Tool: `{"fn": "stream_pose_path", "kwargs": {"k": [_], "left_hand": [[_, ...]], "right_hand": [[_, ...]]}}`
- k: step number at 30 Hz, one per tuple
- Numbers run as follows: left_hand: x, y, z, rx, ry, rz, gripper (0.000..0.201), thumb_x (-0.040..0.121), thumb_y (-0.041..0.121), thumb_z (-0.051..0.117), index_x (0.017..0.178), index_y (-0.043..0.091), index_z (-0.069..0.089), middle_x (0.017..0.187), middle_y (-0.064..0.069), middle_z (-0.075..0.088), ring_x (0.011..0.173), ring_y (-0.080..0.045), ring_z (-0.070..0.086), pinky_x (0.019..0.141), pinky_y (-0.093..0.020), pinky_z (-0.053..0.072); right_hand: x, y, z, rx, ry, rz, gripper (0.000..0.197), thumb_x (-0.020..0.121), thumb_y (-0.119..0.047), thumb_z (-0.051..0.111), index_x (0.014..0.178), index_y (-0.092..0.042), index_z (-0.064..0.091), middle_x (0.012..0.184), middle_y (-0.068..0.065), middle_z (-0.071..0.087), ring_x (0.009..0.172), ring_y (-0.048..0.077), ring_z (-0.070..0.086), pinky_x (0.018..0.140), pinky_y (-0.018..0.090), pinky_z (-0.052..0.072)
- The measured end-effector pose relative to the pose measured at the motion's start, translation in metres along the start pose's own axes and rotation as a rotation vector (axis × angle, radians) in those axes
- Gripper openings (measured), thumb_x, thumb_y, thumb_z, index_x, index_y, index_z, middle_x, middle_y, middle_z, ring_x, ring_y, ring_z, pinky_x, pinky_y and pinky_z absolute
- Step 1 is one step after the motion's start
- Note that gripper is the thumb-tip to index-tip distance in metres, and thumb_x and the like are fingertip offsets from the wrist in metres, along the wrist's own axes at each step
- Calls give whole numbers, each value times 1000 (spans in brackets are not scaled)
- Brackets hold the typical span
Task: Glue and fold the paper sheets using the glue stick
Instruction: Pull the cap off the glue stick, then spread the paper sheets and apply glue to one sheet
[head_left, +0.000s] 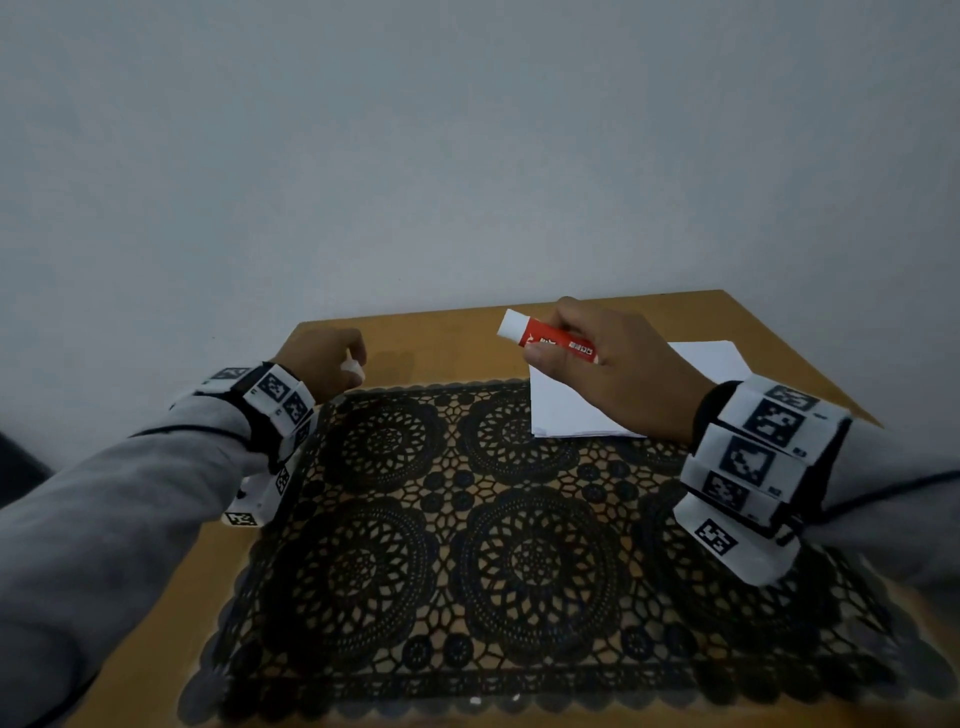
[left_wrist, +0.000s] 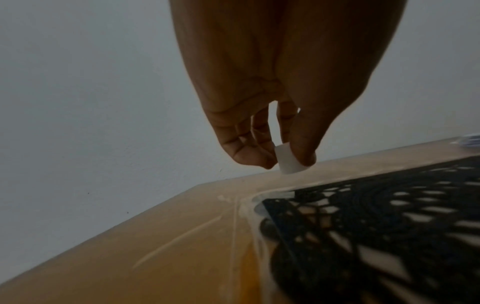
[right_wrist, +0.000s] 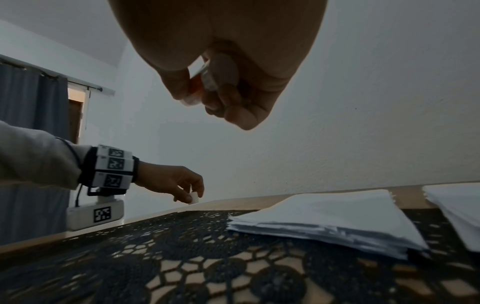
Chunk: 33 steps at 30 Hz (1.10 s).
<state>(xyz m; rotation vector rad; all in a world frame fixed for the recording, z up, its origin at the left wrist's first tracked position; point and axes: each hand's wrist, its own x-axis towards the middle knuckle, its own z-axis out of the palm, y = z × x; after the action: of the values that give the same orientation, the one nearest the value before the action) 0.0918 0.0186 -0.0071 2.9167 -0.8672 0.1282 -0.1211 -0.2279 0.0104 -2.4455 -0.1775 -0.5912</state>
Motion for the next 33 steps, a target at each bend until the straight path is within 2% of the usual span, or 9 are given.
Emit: {"fn": "stream_pose_path", "kwargs": {"k": [6,12,16,19,23,25,29,31,33], "left_hand": [[12,-4,6,0,20,7,17,84,8,67,101,8,68,105,-11,66,97,-27,59,80,-28,41],[16,-3,6,-28,-2,-27,24,83,6,69,106,8,68,107,-11,66,99,-26,59,83,-28,42],[15,-10,7,-38,31,-52,19,80,3,70,97,8,69,102,-12,68,96,-27,62,83,-30,47],[16,-15,7,-61,71,-101,16,76,5,71,87,16,67,98,-10,69,91,-29,63,82,-40,53],[17,-19,8,-57,70,-153,16,75,7,72,86,16,65,100,-11,67,92,-31,62,81,-41,54],[18,-19,10,-47,61,-158,16,75,6,71,89,13,66,100,-12,67,92,-31,61,80,-39,53],[13,-12,7,-50,98,-154,31,78,10,72,108,10,63,110,-13,65,100,-31,59,83,-38,50],[6,2,0,-84,136,-96,36,80,13,72,115,11,60,115,-13,62,102,-30,58,85,-39,47],[-7,26,-13,-228,103,-11,31,82,13,70,112,17,60,111,-8,64,97,-25,61,84,-39,50]], "right_hand": [[5,4,5,37,6,-12,22,94,-41,54,92,-18,54,74,-13,53,63,-5,50,57,7,37],[6,5,7,41,19,18,20,96,-35,53,94,-16,53,75,-10,54,61,-4,49,55,6,37],[2,3,8,35,10,31,13,97,-28,52,95,-16,51,76,-11,51,63,-6,48,55,6,36],[-3,0,7,42,1,44,14,97,-29,53,98,-16,52,79,-13,52,64,-1,48,55,7,36],[-7,-4,7,47,-5,62,14,97,-32,53,98,-18,51,79,-14,51,65,3,48,56,9,35],[-9,-5,8,37,-21,69,14,97,-34,53,100,-21,50,82,-15,51,67,2,49,57,9,34],[-14,-7,6,26,-28,62,16,97,-35,53,102,-21,51,84,-17,51,71,1,50,60,11,34],[-15,-8,5,37,-22,51,17,97,-36,53,103,-20,53,85,-16,53,72,1,51,62,13,37],[-15,-11,5,62,-16,49,19,97,-36,52,104,-19,55,85,-15,55,72,3,52,64,18,40]]}}
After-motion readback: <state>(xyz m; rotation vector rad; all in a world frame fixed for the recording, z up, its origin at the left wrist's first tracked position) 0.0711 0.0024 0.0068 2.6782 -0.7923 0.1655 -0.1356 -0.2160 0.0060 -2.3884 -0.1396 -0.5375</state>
